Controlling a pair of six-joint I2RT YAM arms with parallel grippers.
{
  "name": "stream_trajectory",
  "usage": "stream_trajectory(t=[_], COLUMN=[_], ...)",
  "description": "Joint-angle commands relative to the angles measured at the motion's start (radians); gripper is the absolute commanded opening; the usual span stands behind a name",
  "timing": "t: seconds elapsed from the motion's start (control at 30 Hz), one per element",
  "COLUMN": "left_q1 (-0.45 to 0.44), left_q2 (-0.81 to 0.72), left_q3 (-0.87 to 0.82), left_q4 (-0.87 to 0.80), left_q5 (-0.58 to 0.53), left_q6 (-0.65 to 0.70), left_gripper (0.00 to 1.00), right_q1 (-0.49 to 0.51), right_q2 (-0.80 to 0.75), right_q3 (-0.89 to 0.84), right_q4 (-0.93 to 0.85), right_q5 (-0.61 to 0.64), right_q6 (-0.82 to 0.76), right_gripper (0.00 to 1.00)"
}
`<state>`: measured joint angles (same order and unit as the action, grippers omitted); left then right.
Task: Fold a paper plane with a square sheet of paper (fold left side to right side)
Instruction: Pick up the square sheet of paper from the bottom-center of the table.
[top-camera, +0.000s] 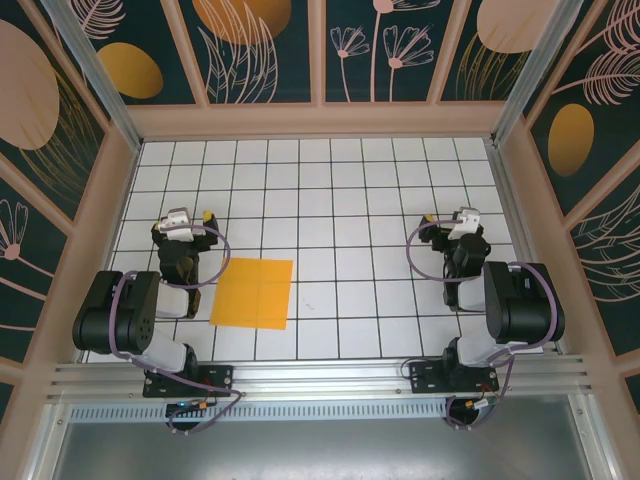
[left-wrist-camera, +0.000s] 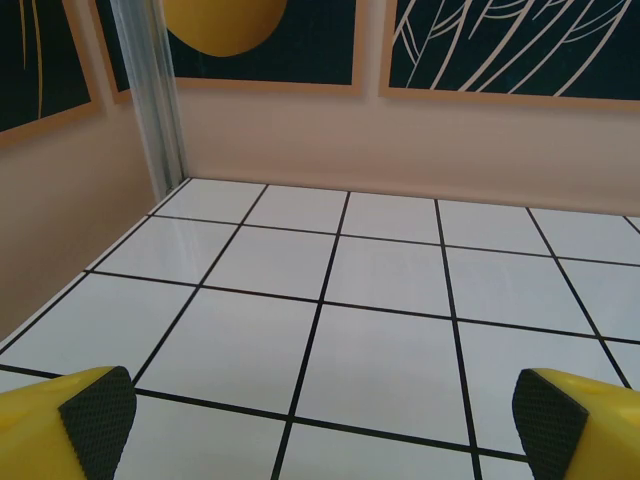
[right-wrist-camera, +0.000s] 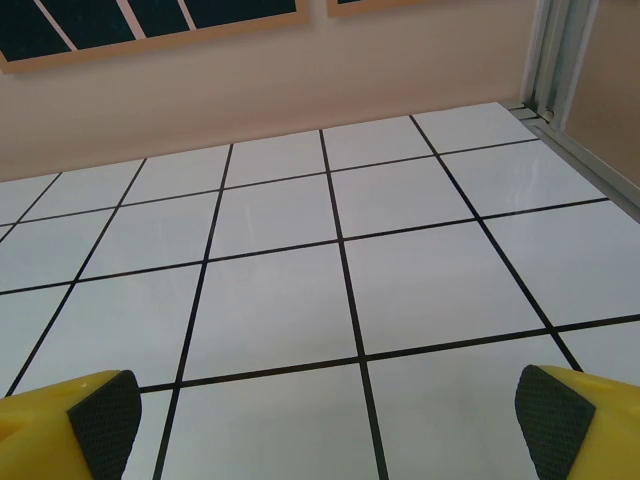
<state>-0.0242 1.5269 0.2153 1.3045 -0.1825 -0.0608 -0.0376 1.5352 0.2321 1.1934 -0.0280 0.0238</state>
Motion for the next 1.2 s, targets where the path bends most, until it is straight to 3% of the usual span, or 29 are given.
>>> stream_trajectory(t=[0.0,0.57,0.77,0.9,1.03,1.17], left_q1=[0.004,0.004,0.004,0.004,-0.009,-0.127], left_q2=[-0.002,-0.039,-0.317,-0.396,-0.43,-0.435], left_q3=[0.007,0.022,0.244,0.369,0.459,0.522], left_q4=[0.004,-0.044,-0.677,-0.95,-1.274,-1.583], left_q5=[0.018,0.001,-0.054,0.08,0.21,0.174], left_q6=[-0.012,-0.019,-0.176,-0.364,-0.494,-0.517], left_gripper=[0.98,0.99,0.99,0.99,0.98,0.99], right_q1=[-0.002,-0.013,-0.012,0.032,0.166,0.334], right_q2=[0.005,0.0,-0.186,-0.307,-0.382,-0.386], right_q3=[0.006,0.012,0.205,0.293,0.386,0.461], right_q4=[0.044,0.036,-0.47,-0.7,-0.954,-1.169], right_q5=[-0.018,-0.04,-0.028,-0.008,0.086,0.168], right_q6=[-0.014,-0.007,0.045,0.177,0.313,0.452], right_gripper=[0.99,0.99,0.99,0.99,0.99,0.99])
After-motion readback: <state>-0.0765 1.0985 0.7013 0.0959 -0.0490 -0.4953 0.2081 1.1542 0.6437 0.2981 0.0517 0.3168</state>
